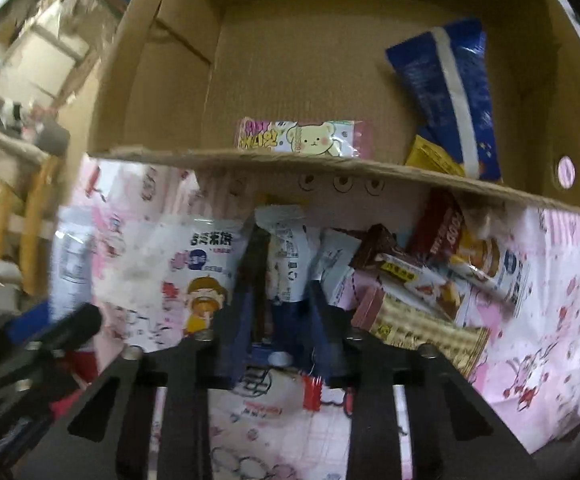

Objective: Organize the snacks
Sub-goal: 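Grasp the white-red bar with the left tool while the right tool grasps a white-blue packet, then lift both packets over the box and release them inside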

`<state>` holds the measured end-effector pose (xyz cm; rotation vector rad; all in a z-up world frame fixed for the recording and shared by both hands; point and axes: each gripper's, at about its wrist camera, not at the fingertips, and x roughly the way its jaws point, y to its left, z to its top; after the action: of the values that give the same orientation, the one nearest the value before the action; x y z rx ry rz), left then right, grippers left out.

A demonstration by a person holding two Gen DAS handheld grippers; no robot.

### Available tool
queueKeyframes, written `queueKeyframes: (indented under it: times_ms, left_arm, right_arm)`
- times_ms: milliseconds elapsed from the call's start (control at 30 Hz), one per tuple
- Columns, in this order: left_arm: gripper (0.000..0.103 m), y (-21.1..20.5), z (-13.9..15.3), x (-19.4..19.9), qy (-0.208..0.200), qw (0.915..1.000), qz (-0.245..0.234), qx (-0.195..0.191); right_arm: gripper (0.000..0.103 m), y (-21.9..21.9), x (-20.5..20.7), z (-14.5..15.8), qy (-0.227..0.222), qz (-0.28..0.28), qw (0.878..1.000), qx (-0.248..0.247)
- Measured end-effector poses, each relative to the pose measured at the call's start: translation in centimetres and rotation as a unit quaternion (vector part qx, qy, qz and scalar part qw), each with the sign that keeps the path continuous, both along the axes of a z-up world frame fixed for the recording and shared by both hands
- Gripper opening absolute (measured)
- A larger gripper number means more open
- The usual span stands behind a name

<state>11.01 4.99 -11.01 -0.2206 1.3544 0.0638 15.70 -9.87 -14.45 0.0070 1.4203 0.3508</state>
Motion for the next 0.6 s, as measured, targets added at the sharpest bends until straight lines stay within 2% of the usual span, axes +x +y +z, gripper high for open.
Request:
queueKeyframes:
  times_ms: [67,167,267,433,600]
  left_arm:
    - [0.027,-0.1,0.2,0.1,-0.005,1.0000,-0.001,0.000]
    - [0.027,-0.5,0.6,0.1,-0.012,0.9999,-0.007,0.003]
    - [0.027,-0.7,0.7,0.2,-0.013,0.9999,-0.008,0.004]
    - [0.027,-0.9,1.0,0.1,-0.021,0.9997,-0.008,0.010]
    - [0.027,-0.7,3.0,-0.3,-0.067,0.9977,0.000,0.012]
  right_arm:
    - [0.019,0.1,-0.2,0.0,-0.011,0.005,1.000,-0.016]
    - [0.019,-0.8,-0.9,1.6,-0.032,-0.003,0.999,0.008]
    - [0.019,-2.6,-1.9,3.2,-0.040,-0.012,0.998,0.043]
    - [0.019,-7.1,-4.2,6.0,-0.049,-0.036,0.989,0.136]
    - [0.018,-11.3,-6.2,8.4,-0.078,-0.082,0.973,0.201]
